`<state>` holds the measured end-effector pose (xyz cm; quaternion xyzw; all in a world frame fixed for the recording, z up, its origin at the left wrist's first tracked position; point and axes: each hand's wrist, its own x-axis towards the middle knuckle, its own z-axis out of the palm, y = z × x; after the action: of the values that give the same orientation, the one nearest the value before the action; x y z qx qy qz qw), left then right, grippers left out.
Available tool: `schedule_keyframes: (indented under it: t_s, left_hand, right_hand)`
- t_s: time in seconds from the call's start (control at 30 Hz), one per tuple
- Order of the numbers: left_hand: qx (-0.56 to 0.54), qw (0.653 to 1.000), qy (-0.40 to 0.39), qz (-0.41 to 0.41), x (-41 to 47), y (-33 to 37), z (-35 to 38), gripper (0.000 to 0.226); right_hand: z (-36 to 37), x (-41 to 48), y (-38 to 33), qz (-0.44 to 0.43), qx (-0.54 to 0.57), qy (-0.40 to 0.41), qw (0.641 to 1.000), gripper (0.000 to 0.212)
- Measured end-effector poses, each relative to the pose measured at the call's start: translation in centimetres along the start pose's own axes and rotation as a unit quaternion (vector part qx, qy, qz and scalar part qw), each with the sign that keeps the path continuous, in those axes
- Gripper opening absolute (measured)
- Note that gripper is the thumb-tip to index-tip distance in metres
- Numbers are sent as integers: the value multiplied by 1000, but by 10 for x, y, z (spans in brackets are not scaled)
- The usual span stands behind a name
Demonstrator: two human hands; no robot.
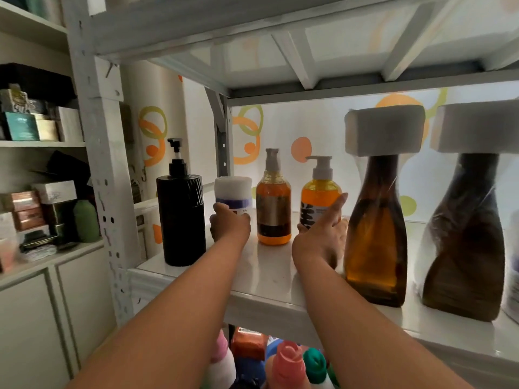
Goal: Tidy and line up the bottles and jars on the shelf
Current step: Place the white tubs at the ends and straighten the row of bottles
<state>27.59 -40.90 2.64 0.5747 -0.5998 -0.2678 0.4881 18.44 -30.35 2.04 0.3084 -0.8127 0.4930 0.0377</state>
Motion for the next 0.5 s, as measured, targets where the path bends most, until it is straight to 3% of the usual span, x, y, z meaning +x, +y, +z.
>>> schedule_keyframes:
  t_s: [0.13, 0.27, 0.5]
  left_hand:
    - [17, 997, 2, -79, 22, -5, 10, 85]
    - [11, 997, -5, -71, 39, -2, 24, 108]
    - [26, 998, -15, -54, 57, -11, 32, 113]
  right_hand:
    - [-2, 0, 0, 3, -14, -11, 1000, 90]
    - [1, 2, 1, 5, -31, -7, 999, 91]
    - [7, 6, 2, 7, -8, 1, 1000, 94]
